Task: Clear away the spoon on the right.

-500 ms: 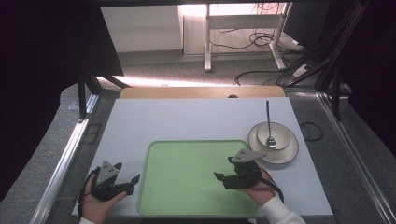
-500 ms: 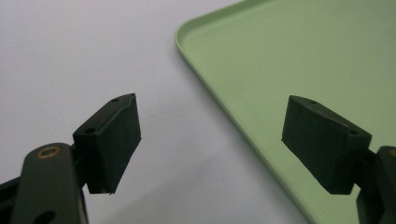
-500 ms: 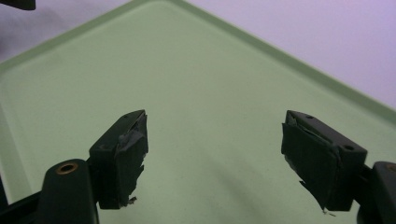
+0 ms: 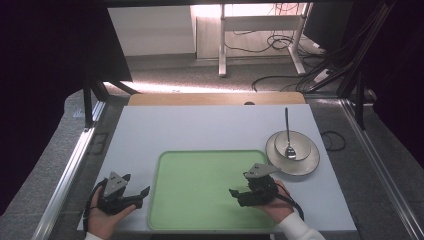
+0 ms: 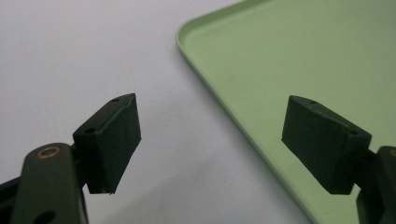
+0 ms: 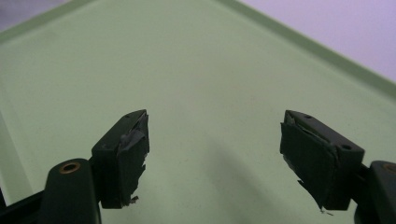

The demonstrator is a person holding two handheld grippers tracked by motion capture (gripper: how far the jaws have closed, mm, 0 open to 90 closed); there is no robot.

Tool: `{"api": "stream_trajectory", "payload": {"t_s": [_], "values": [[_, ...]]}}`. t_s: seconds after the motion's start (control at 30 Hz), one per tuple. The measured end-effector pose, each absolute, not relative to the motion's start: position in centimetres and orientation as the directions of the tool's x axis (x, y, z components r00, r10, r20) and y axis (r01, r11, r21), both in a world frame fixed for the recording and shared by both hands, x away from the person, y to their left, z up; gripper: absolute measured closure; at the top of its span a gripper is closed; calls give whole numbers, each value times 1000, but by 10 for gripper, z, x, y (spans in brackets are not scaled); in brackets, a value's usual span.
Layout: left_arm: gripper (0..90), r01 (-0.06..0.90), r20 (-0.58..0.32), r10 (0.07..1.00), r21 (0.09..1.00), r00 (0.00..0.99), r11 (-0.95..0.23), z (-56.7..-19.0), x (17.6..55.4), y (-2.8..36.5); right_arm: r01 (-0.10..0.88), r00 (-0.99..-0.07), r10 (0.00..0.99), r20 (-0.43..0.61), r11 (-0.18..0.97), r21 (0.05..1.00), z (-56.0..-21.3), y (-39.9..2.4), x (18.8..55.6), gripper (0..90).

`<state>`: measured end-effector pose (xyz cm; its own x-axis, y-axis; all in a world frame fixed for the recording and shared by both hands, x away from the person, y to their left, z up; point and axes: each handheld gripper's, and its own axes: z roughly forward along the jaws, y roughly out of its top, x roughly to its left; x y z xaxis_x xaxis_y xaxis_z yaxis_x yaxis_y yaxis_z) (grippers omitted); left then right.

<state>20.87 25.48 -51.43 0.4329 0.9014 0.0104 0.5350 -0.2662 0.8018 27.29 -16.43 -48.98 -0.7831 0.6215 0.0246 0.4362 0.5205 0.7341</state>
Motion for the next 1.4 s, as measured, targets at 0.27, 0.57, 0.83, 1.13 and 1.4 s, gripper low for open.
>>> {"api": "stream_trajectory", "payload": {"t_s": [0.27,0.57,0.83,1.13,1.4], "values": [[191,540,11,903,798,429,-267,-515,210,256,455,-778,627,40,519,724,-489,-160,276,260],[191,542,13,904,796,428,-268,-516,211,255,437,-783,621,26,520,734,-482,-162,276,273],[191,543,15,900,793,436,-277,-517,211,255,435,-767,641,23,493,754,-472,-168,282,283],[191,540,16,901,796,433,-274,-517,211,255,443,-754,656,41,462,768,-464,-170,289,297],[190,544,16,904,794,427,-271,-517,211,255,438,-728,684,31,430,789,-446,-178,303,312]]}}
